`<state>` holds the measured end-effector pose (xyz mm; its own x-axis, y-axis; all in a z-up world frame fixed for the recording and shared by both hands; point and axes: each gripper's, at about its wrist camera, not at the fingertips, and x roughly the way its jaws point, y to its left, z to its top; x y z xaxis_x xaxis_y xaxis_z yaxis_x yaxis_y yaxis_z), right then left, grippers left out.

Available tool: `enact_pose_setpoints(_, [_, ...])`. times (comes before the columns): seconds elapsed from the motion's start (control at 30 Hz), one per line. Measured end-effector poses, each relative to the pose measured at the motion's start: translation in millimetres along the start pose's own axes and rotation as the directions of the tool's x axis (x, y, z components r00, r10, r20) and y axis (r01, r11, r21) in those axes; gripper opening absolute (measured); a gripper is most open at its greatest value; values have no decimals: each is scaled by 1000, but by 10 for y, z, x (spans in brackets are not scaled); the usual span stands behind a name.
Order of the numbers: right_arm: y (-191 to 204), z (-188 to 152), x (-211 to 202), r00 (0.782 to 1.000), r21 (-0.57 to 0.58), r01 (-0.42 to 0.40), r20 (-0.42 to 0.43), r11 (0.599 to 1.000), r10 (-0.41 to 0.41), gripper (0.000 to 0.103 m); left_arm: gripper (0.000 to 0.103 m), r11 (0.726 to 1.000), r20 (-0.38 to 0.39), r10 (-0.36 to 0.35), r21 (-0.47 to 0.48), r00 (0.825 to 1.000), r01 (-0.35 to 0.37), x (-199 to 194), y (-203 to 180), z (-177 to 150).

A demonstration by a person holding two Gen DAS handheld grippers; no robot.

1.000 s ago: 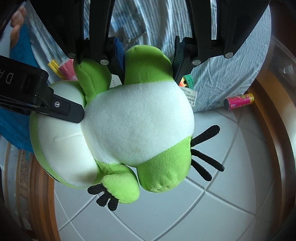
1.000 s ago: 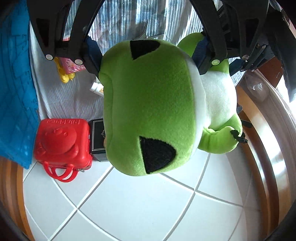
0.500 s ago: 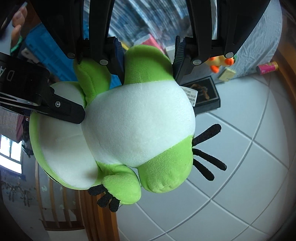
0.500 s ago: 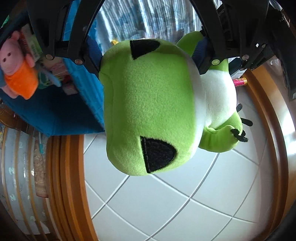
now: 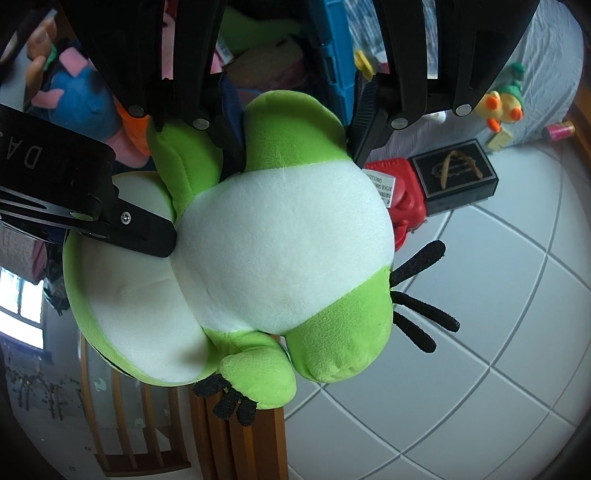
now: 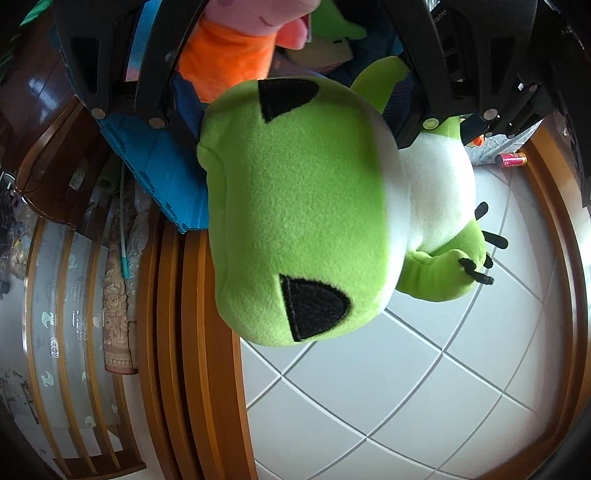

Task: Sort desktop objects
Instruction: 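Lift the green plush with both tools and carry it over the blue bin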

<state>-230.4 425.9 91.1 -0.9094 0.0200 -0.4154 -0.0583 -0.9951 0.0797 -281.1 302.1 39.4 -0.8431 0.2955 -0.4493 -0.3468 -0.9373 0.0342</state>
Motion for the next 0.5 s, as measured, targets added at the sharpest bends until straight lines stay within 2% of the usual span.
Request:
enact_pose_setpoints(0.1, [-310,-12,137,1000,21,-2,-14,1000,2,87,65,1000,-17,2,12,1000,-1,14,-252,37])
enact_pose_setpoints(0.2, [-462,-51,256,999,30,21,-38,999,-20,91,77,999,-10,45,27,999,-45,32,-337,21])
enact_pose_setpoints(0.37, [-672,-98,340,999,79,9,-37,997,-6,93,78,997,-30,70,15,997,-69,46,-365,-4])
enact_pose_setpoints(0.43, [-701,-115,318,999,87,15,-35,996,-12,100,78,997,-38,73,7,997,-73,50,-350,-34])
enact_pose_setpoints(0.5, [-733,-115,307,999,84,21,-33,996,-19,100,78,998,-44,70,3,997,-70,-4,-397,-33])
